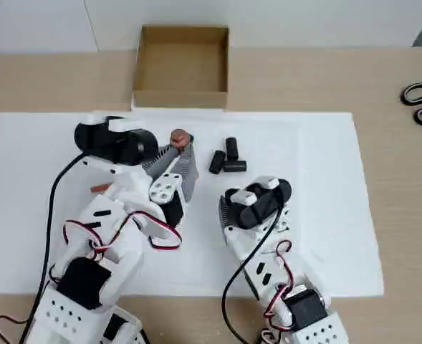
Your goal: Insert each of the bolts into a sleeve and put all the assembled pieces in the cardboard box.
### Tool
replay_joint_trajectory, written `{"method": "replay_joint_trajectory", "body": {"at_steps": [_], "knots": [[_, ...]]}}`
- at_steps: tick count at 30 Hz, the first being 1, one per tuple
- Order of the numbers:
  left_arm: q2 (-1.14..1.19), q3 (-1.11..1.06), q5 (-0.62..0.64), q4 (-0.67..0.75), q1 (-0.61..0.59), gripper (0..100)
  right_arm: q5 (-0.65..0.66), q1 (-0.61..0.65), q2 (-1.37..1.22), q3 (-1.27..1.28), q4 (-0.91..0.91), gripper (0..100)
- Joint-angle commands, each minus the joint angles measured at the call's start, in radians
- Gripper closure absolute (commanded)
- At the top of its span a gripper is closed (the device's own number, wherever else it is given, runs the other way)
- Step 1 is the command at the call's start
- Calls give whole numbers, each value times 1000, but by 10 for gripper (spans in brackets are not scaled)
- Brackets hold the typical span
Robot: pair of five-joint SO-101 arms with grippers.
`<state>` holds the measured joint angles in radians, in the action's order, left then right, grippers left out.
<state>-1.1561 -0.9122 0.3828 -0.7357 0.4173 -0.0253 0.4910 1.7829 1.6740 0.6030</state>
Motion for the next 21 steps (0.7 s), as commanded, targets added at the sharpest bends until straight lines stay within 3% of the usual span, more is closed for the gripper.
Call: {"method": "replay_joint_trajectory", "body": {"at_steps": [1,21], "knots": [[-25,48,0,3,18,993,-3,-5,15,9,-24,995],[-17,-4,5,5,72,993,-3,77,15,0,-102,995]]}}
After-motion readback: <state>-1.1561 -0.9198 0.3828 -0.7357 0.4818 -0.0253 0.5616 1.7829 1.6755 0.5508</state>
